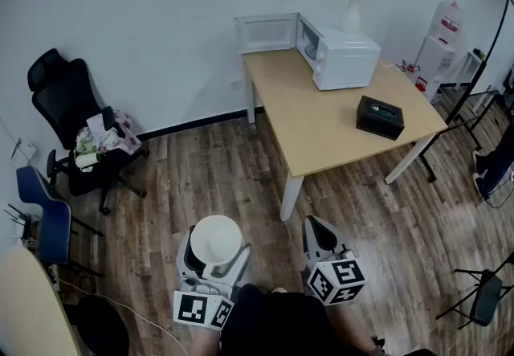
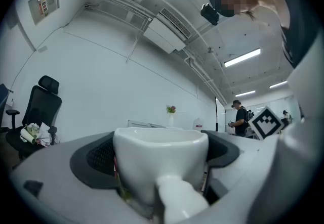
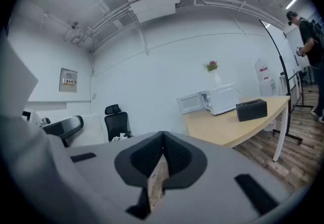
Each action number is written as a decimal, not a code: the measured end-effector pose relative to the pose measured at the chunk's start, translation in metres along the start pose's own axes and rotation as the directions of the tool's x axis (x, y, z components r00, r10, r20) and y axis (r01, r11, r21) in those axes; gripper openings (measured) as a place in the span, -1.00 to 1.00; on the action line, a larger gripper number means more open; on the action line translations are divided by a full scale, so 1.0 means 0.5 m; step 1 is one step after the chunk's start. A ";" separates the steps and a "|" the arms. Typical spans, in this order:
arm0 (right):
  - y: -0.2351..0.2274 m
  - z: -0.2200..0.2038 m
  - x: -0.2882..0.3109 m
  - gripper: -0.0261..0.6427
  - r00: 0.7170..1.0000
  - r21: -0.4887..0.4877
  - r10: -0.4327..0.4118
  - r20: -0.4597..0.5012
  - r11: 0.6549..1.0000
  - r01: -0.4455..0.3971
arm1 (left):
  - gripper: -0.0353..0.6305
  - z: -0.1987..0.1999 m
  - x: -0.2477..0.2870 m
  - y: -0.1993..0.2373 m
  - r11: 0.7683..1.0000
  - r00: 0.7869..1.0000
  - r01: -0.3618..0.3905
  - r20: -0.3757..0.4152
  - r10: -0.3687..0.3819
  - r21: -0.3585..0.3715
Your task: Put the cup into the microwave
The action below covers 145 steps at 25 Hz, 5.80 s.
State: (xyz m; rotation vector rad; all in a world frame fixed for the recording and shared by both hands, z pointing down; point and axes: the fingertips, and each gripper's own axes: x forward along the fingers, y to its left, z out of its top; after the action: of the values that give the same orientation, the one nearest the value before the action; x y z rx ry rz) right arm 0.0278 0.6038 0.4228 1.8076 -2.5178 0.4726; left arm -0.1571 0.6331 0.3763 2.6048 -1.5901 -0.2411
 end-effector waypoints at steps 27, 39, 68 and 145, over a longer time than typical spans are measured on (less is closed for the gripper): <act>0.054 -0.036 -0.007 -0.94 0.992 0.031 0.100 -0.077 0.995 -0.098 | 0.55 -0.009 -0.040 0.002 0.996 0.996 -0.084 -0.020 0.084 -0.019; 0.060 -0.015 0.100 -0.94 0.987 0.010 0.126 -0.095 0.992 -0.125 | 0.55 -0.003 0.036 0.072 0.995 0.995 -0.095 -0.009 0.095 -0.041; 0.027 0.096 0.527 -0.94 0.991 0.011 0.090 -0.100 0.996 -0.090 | 0.55 0.045 0.378 0.344 0.994 0.996 -0.084 -0.003 0.084 -0.068; -0.084 0.247 1.403 -0.94 0.984 -0.036 0.092 -0.151 0.994 -0.099 | 0.55 0.056 1.035 0.878 0.993 0.994 -0.107 -0.016 0.107 -0.044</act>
State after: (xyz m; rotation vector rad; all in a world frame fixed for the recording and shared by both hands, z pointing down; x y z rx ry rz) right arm -0.1479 -0.0875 0.4405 1.5792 -2.5006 0.5294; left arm -0.3143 -0.0277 0.3666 2.4738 -1.6937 -0.2482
